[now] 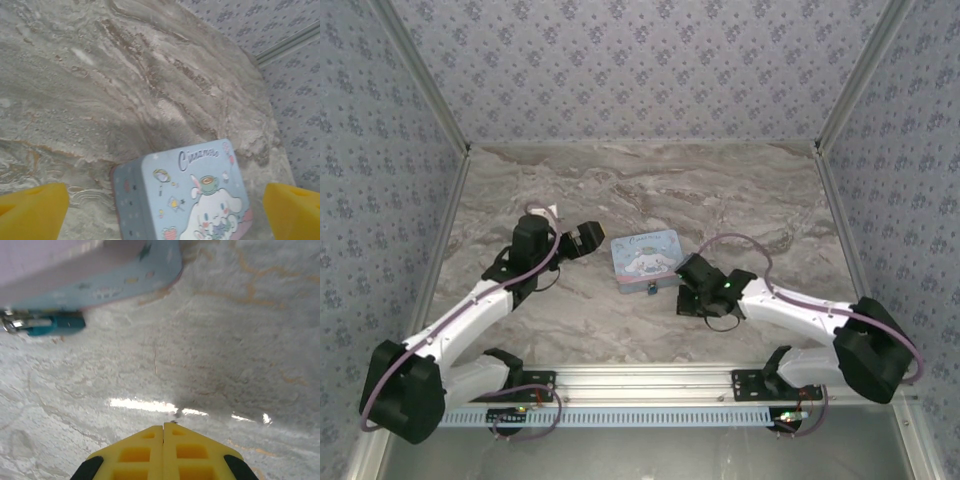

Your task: Unlock a padlock with a key

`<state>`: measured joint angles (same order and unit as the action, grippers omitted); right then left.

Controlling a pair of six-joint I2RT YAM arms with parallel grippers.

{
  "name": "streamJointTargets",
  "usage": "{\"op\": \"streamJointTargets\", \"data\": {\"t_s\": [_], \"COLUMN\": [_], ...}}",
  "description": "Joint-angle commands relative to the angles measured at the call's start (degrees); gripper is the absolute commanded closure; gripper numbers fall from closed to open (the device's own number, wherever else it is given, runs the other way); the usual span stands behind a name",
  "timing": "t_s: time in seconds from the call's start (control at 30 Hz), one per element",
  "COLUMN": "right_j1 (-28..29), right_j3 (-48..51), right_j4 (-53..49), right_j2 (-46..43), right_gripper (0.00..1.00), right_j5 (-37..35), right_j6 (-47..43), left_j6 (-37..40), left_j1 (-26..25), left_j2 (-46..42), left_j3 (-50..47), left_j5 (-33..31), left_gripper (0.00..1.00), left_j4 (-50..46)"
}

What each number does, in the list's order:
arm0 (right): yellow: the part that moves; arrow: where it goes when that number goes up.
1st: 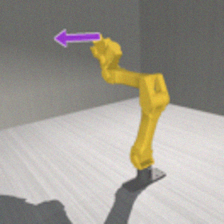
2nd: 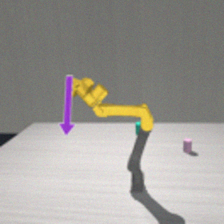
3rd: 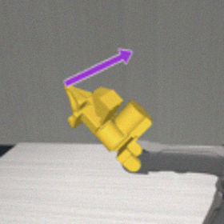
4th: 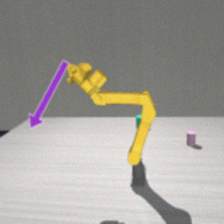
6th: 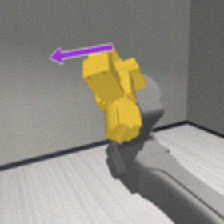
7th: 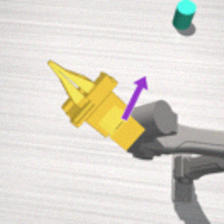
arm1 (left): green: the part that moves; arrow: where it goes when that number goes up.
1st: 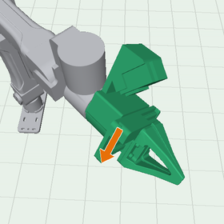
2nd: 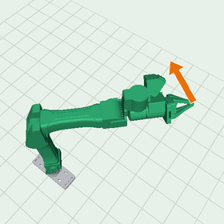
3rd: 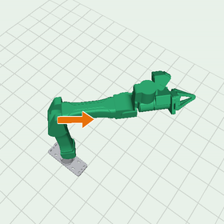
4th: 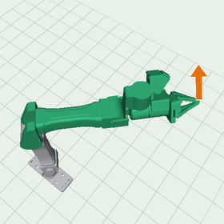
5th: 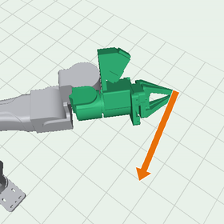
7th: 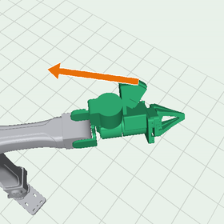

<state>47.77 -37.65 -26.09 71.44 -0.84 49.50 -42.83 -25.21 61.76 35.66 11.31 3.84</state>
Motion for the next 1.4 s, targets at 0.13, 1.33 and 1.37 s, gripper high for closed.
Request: {"op": "streamJointTargets", "data": {"t_s": [0.13, 1.33, 1.37], "right_j1": [-4.5, -1.8, -1.6], "right_j3": [-0.6, -21.1, -21.0], "right_j4": [3.6, 35.8, 36.0], "right_j2": [-8.3, 12.2, 12.2], "right_gripper": [1.00, 1.00, 1.00], "right_j5": [-0.8, 3.2, 3.3], "right_j6": [-5.0, -16.2, -16.0], "left_j6": [-10.9, -84.0, -84.2], "left_j1": [-0.3, -6.4, -6.5], "left_j2": [1.0, 16.3, 16.5], "left_j3": [5.9, 5.8, 5.7], "left_j5": [6.2, 13.7, 13.6], "left_gripper": [0.01, 0.44, 0.44], "left_j4": [-3.4, 22.3, 22.5]}}
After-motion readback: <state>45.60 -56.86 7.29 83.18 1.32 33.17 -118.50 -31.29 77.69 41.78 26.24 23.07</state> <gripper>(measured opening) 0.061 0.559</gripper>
